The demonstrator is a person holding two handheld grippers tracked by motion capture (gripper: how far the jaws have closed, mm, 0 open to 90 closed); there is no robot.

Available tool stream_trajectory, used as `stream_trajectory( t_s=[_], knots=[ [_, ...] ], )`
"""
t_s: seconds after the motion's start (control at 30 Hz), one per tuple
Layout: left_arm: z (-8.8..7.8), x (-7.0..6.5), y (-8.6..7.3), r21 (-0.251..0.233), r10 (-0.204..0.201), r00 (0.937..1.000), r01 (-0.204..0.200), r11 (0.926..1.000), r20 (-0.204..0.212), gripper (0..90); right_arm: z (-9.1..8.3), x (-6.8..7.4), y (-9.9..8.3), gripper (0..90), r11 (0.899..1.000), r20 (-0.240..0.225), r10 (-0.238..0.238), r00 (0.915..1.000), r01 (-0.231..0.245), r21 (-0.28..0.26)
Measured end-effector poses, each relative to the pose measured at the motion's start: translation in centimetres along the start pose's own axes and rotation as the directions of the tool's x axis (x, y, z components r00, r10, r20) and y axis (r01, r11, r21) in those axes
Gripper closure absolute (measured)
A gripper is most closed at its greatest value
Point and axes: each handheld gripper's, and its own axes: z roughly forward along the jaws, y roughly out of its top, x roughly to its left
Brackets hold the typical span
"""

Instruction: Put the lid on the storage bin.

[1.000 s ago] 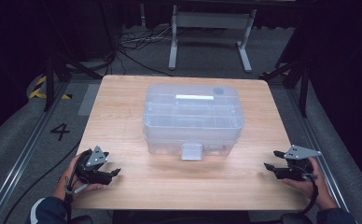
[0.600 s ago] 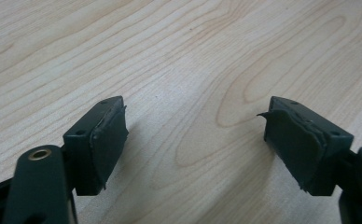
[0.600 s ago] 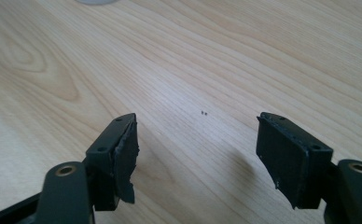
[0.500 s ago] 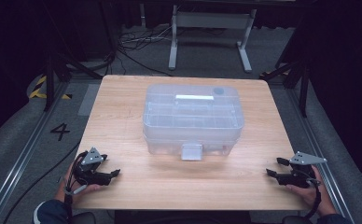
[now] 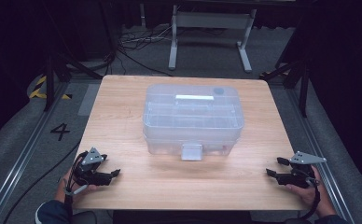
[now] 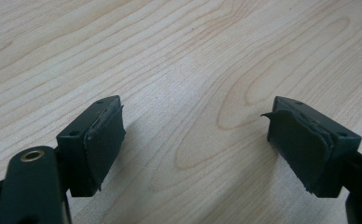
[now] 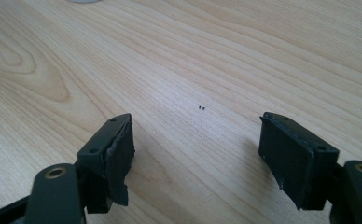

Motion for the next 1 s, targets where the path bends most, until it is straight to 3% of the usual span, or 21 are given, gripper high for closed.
stream_trajectory(
  t_s=[1.0],
  knots=[
    [0.1, -0.1, 0.11, 0.01, -0.01, 0.9999, 0.01, 0.9999, -0.011, 15.7, 0.0, -0.04, 0.01, 27.0, 1.0, 0.007, 0.008, 0.9999, -0.008, 0.001]
  ],
)
